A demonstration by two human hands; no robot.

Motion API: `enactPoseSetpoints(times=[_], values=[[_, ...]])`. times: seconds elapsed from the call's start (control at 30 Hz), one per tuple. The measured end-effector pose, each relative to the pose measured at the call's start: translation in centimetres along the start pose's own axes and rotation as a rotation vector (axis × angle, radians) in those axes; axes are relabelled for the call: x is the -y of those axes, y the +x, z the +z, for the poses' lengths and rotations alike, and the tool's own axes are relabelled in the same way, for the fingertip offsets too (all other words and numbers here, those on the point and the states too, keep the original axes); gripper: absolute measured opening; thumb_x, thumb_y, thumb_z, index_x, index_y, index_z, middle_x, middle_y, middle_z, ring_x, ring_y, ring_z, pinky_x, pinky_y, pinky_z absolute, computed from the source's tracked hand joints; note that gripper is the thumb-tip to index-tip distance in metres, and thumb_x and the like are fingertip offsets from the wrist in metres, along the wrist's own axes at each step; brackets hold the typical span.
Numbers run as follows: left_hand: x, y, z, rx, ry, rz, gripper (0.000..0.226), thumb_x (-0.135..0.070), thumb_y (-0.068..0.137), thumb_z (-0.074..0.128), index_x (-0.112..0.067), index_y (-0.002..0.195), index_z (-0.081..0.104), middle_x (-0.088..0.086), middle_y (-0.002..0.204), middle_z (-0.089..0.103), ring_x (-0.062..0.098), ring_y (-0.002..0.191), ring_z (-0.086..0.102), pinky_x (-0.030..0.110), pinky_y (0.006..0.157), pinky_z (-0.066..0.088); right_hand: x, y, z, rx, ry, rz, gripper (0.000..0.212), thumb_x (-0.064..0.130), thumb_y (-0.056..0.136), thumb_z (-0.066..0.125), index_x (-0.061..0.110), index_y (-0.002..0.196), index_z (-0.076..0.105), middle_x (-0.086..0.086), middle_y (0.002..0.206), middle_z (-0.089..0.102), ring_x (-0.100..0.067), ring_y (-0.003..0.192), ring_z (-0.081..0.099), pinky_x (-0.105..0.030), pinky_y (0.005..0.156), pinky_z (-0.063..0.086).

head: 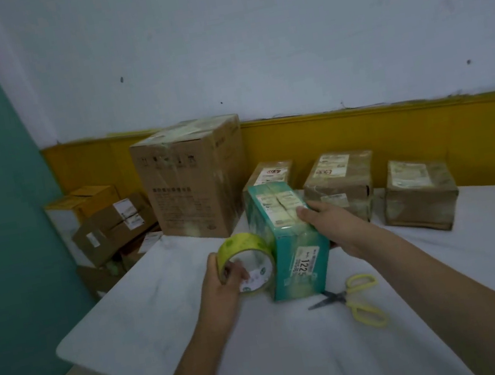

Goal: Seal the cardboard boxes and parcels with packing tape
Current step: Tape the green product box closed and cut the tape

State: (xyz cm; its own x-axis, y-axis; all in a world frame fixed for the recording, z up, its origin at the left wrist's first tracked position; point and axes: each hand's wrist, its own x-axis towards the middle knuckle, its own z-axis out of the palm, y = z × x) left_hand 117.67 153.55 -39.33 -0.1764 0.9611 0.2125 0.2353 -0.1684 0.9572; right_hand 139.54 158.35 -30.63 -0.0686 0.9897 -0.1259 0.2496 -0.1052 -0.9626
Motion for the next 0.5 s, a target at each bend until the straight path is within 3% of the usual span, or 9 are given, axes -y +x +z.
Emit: enactPoseSetpoints(times=[0.1, 0.17, 0.2, 0.27, 0.37, 0.43, 0.5], values=[[0.6, -1.2, -0.1, 0.251, 0.100, 0.017, 0.040, -0.013, 0.080, 0.082, -0.009, 0.105, 0.051, -0.009, 0.090, 0.067, -0.001, 0.087, 0.065, 0.014, 0.077, 0.049, 0.8, 0.9, -1.9, -0.035, -0.192, -0.109, 0.030, 0.039, 0.099, 0.054, 0.023, 0.124, 0.060, 0.009, 0.099, 0.067, -0.008, 0.081, 0.066, -0.022, 0.063, 0.052], [0.6, -0.7, 0.1, 0.354, 0.146, -0.036, 0.050, -0.026, 0.079, 0.081, -0.014, 0.119, 0.054, -0.003, 0.110, 0.070, 0.003, 0.104, 0.066, 0.021, 0.090, 0.052, 1.1, 1.9, -2.8, -0.092, -0.440, -0.234, 0.036, 0.041, 0.099, 0.053, 0.022, 0.128, 0.064, 0.003, 0.117, 0.067, -0.011, 0.094, 0.062, -0.020, 0.069, 0.048], [0.6, -0.6, 0.4, 0.409, 0.139, -0.056, 0.044, -0.035, 0.084, 0.074, -0.018, 0.121, 0.058, -0.001, 0.116, 0.070, 0.009, 0.108, 0.066, 0.030, 0.095, 0.053, 1.1, 2.1, -3.1, -0.125, -0.549, -0.305, 0.037, 0.041, 0.100, 0.051, 0.021, 0.127, 0.065, 0.002, 0.119, 0.066, -0.013, 0.099, 0.061, -0.021, 0.069, 0.044], [0.1, 0.0, 1.1, 0.441, 0.085, -0.075, 0.030, -0.041, 0.100, 0.054, -0.017, 0.114, 0.065, 0.000, 0.109, 0.073, 0.015, 0.101, 0.070, 0.041, 0.097, 0.053, 0.3, 1.5, -3.8, -0.238, -0.709, -0.429, 0.037, 0.040, 0.103, 0.044, 0.018, 0.123, 0.064, 0.000, 0.110, 0.066, -0.017, 0.096, 0.060, -0.028, 0.070, 0.041], [-3.1, -0.4, 1.9, 0.341, -0.062, -0.097, 0.052, -0.063, 0.089, 0.054, -0.015, 0.107, 0.064, 0.012, 0.096, 0.075, 0.028, 0.091, 0.073, 0.043, 0.092, 0.056, -3.7, -0.7, -6.1, -0.415, -0.919, -0.503, 0.023, 0.030, 0.103, 0.041, 0.019, 0.106, 0.061, 0.002, 0.096, 0.059, -0.018, 0.085, 0.057, -0.035, 0.064, 0.044], [-4.6, -0.3, 2.4, 0.362, -0.106, -0.142, 0.053, -0.065, 0.074, 0.067, -0.026, 0.109, 0.062, 0.013, 0.099, 0.075, 0.033, 0.089, 0.074, 0.052, 0.090, 0.056, -7.4, -1.5, -8.4, -0.248, -1.137, -0.464, 0.024, 0.025, 0.101, 0.043, 0.022, 0.116, 0.062, 0.000, 0.118, 0.060, -0.021, 0.101, 0.057, -0.036, 0.079, 0.048], [-5.6, 0.3, 3.0, 0.397, -0.054, -0.149, 0.058, -0.065, 0.067, 0.078, -0.030, 0.110, 0.059, 0.010, 0.101, 0.075, 0.031, 0.089, 0.074, 0.053, 0.089, 0.057, -10.1, -1.5, -10.2, 0.023, -1.289, -0.385, 0.039, 0.025, 0.103, 0.040, 0.026, 0.141, 0.049, 0.004, 0.150, 0.043, -0.022, 0.122, 0.049, -0.033, 0.099, 0.040]])
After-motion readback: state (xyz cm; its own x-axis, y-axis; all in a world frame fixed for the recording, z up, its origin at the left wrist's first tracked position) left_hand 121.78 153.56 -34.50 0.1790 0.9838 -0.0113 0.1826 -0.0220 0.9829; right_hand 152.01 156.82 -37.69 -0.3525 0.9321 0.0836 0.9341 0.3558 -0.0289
